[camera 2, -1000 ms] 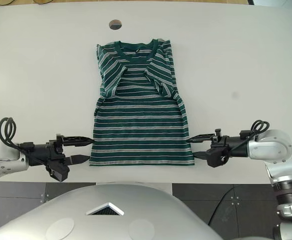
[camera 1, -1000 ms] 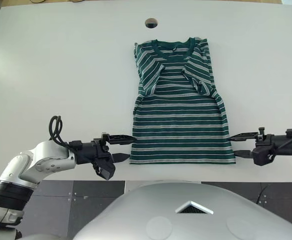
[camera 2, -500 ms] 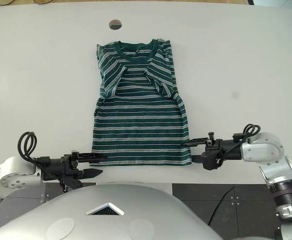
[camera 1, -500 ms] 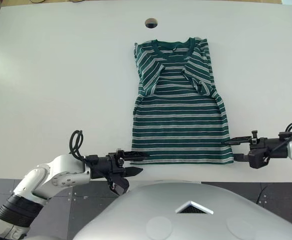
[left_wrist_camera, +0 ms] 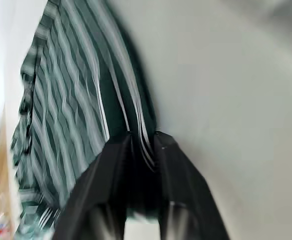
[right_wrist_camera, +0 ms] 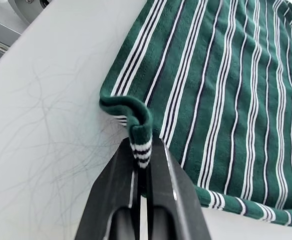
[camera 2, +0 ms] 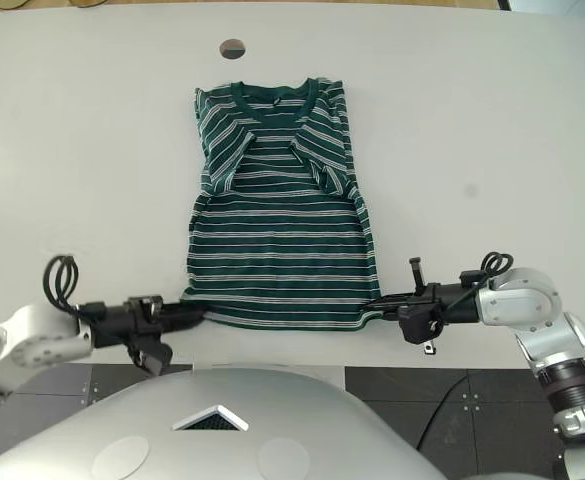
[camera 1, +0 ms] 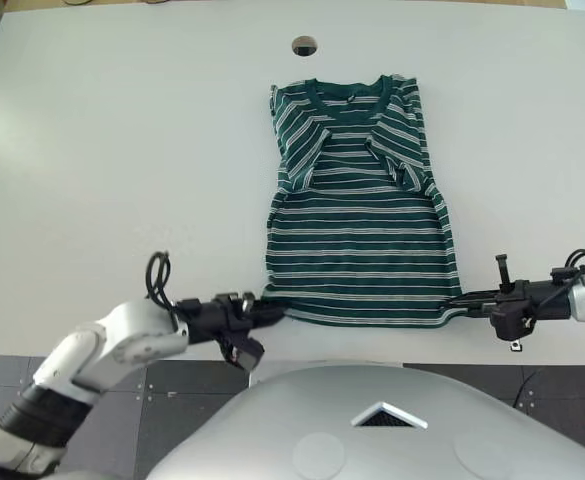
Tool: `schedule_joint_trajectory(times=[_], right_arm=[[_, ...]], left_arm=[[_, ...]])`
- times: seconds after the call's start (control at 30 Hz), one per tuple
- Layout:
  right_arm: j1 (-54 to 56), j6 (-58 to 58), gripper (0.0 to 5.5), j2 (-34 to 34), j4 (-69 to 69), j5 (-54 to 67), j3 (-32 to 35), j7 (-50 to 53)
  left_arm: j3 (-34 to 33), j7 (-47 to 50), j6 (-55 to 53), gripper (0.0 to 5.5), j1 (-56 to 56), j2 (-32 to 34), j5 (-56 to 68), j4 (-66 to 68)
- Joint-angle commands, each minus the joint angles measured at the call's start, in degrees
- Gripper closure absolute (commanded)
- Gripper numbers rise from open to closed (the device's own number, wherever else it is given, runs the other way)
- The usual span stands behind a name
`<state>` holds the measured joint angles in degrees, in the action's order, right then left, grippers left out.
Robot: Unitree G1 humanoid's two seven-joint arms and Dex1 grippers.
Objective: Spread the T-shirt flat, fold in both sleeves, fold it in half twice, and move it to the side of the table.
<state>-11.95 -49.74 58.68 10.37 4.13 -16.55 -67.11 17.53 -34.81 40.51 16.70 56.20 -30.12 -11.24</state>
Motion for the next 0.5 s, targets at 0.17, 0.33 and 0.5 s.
schedule_joint_trajectory(times=[0.17, 0.33, 0.5], right_arm=[[-0.66, 2.86, 5.4, 1.13, 0.96, -2.14, -1.79, -0.82], [-1.04, 5.06, 5.4, 1.38, -1.14, 0.47, -1.91, -1.56], [-2.6, 13.29, 5.4, 1.71, -7.05, 8.69, -1.27, -3.65]], left_arm=[[3.47, -0.04, 1.9, 5.38, -1.69, -0.03, -3.48, 10.01], [4.37, 0.88, 2.59, 5.38, -0.8, -0.19, -3.11, 10.58], [5.37, -0.96, 2.75, 5.38, -0.24, 0.36, 3.36, 10.81]])
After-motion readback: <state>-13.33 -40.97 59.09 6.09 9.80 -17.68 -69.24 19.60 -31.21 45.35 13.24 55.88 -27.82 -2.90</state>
